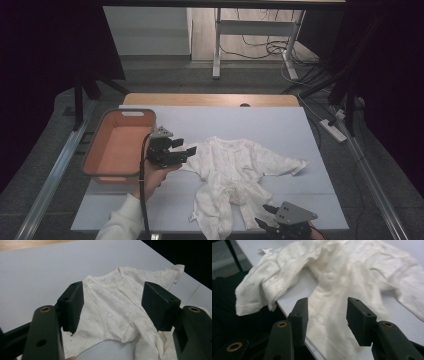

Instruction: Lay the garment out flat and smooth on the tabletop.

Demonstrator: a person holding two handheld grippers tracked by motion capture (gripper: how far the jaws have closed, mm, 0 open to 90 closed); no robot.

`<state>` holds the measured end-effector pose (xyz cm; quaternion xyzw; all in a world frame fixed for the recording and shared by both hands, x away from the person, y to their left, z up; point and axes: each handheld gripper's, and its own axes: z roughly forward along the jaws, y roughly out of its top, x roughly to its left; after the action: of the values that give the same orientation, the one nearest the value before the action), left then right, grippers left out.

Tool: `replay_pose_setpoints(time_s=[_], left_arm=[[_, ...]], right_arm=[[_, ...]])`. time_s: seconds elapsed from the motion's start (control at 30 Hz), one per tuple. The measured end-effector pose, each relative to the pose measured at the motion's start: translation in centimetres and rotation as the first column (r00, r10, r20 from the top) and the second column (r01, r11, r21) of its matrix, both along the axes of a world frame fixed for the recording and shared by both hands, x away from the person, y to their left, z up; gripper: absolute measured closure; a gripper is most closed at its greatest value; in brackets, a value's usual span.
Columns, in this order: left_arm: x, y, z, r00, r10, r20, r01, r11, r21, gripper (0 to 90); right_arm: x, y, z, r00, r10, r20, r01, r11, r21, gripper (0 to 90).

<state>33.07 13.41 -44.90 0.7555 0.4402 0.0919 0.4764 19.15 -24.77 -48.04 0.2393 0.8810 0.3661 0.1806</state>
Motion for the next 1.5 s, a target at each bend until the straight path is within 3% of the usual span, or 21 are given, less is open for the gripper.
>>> replay_pose_setpoints(time_s=[0.27, 0.37, 0.5, 0.67, 0.83, 0.93, 1.3, 1.37, 1.43, 1.5], left_arm=[[0.0, -0.2, 0.0, 1.0, -0.006, 0.0, 0.006, 1.0, 0.002, 34.5], [0.1, -0.2, -0.1, 1.0, -0.004, -0.003, 0.004, 1.0, 0.005, 34.5], [0.0, -0.3, -0.2, 1.0, -0.005, -0.003, 0.005, 1.0, 0.007, 34.5], [0.0, -0.3, -0.1, 1.0, -0.007, -0.002, 0.007, 1.0, 0.007, 34.5], [0.0, -0.2, -0.1, 1.0, -0.004, -0.002, 0.004, 1.0, 0.007, 34.5], [0.0, -0.2, -0.1, 1.0, -0.005, 0.0, 0.005, 1.0, 0.007, 34.5], [0.0, -0.2, -0.1, 1.0, -0.005, 0.001, 0.005, 1.0, 0.008, 34.5], [-0.1, -0.2, 0.0, 1.0, -0.005, 0.001, 0.005, 1.0, 0.008, 34.5], [-0.1, -0.2, 0.0, 1.0, -0.005, 0.001, 0.005, 1.0, 0.007, 34.5], [-0.1, -0.1, 0.0, 1.0, -0.004, 0.002, 0.004, 1.0, 0.007, 34.5]], right_arm=[[2.3, 2.2, -2.5, 0.9943, 0.045, -0.097, -0.051, 0.9971, -0.057, 51.2], [2.7, 2.9, -3.0, 0.9925, 0.056, -0.109, -0.065, 0.9946, -0.081, 51.9], [3.0, 3.2, -3.3, 0.9871, 0.069, -0.144, -0.081, 0.9937, -0.077, 57.6], [3.1, 3.1, -3.3, 0.9769, 0.098, -0.19, -0.109, 0.9928, -0.05, 72.5], [2.5, 3.4, -3.2, 0.974, 0.13, -0.186, -0.145, 0.9871, -0.068, 86.1], [2.2, 3.4, -3.1, 0.9747, 0.133, -0.18, -0.15, 0.9849, -0.086, 87.6], [1.7, 3.2, -3.1, 0.97, 0.141, -0.198, -0.158, 0.9849, -0.071, 89.9], [1.5, 3.2, -3.1, 0.9663, 0.149, -0.21, -0.163, 0.9852, -0.053, 89.9], [0.9, 3.4, -3.2, 0.9531, 0.174, -0.247, -0.188, 0.9817, -0.032, 89.9], [0.1, 3.9, -3.3, 0.9432, 0.206, -0.261, -0.225, 0.9734, -0.045, 89.9]])
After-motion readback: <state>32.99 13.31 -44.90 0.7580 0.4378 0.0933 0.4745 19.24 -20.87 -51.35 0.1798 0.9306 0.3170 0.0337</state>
